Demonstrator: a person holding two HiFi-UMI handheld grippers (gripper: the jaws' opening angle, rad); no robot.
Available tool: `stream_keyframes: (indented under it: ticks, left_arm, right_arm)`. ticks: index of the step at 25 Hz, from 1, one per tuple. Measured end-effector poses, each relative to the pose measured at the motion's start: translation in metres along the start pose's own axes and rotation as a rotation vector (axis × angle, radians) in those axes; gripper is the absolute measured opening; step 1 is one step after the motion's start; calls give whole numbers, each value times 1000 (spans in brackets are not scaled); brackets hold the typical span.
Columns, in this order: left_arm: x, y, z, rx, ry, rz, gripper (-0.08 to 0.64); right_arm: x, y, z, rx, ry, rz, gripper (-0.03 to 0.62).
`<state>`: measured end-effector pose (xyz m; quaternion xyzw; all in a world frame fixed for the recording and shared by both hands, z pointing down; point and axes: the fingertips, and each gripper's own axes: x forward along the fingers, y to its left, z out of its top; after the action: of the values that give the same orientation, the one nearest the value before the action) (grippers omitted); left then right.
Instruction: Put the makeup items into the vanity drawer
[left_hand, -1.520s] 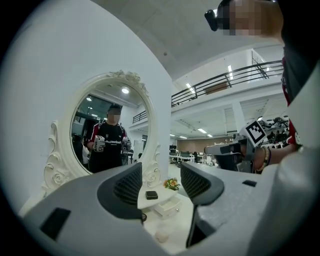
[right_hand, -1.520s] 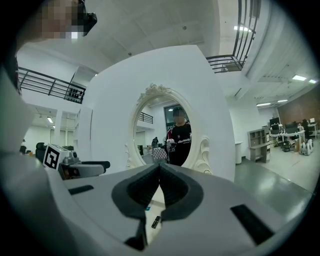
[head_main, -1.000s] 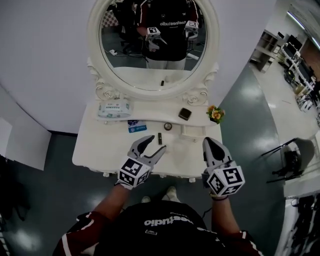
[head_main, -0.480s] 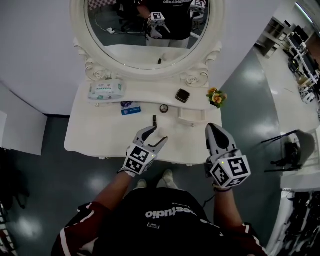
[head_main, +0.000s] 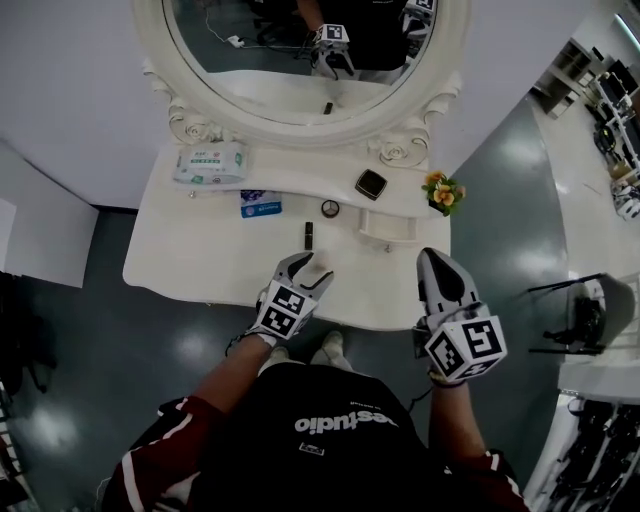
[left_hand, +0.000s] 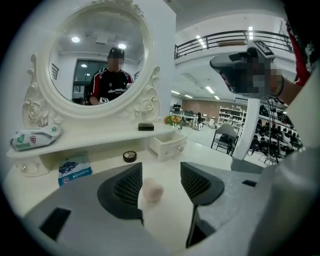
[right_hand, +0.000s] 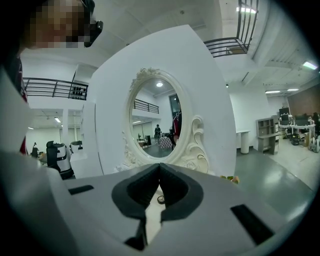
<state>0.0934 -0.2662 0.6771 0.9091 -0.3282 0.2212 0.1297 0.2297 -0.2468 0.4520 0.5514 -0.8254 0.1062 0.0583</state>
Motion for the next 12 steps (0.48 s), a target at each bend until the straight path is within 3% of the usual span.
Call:
stream_keyframes:
  ticks: [12]
  left_arm:
    - [38,13,-45,-56,108,91,229]
  right_arm:
    - [2,-20,-19,9,37,31,4]
